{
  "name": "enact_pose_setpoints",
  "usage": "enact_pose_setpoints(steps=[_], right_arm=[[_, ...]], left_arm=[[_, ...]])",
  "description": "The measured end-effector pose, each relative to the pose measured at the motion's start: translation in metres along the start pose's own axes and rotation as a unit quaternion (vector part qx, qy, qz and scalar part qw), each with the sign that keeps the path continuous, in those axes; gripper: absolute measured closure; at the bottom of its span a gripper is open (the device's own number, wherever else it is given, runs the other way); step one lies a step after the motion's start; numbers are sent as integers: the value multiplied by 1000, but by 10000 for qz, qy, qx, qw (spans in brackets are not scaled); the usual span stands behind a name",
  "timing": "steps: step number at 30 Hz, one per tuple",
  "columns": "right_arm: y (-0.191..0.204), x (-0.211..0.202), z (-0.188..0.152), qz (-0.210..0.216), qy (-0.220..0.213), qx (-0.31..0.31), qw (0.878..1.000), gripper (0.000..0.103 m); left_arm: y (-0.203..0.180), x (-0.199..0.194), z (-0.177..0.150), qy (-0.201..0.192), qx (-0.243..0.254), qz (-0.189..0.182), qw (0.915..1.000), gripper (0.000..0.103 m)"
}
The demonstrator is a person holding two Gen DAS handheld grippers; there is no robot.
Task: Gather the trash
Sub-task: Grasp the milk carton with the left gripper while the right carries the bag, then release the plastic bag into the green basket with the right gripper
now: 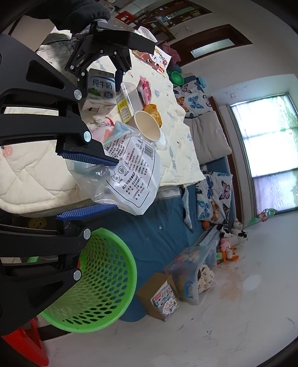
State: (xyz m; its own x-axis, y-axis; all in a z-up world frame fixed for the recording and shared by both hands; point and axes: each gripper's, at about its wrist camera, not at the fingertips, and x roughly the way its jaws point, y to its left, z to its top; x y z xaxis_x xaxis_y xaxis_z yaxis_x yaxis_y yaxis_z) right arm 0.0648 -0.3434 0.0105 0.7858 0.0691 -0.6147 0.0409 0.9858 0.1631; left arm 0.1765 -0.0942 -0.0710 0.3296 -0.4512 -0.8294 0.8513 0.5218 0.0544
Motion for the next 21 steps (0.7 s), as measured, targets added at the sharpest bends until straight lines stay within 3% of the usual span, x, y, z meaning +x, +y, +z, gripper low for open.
enact_pose_setpoints(steps=[3,7,16,21], right_arm=[[-4,0,-1,-56,3,17,10000,68],[-10,0,-3,-111,-2,54,9999,68],[-26,-11,-10,-261,-113,122,9995,68],[-42,-18,-15,-450,-120,152,9988,68]], left_arm=[[-4,-1,-5,-23,-47,170,9998,18],[-7,-8,-7,-171,-244,286,9991,31],[-37,-34,-13,-497,-473,422,9968,32],[-49,-53,-3,-753,-701,304,9942,32]])
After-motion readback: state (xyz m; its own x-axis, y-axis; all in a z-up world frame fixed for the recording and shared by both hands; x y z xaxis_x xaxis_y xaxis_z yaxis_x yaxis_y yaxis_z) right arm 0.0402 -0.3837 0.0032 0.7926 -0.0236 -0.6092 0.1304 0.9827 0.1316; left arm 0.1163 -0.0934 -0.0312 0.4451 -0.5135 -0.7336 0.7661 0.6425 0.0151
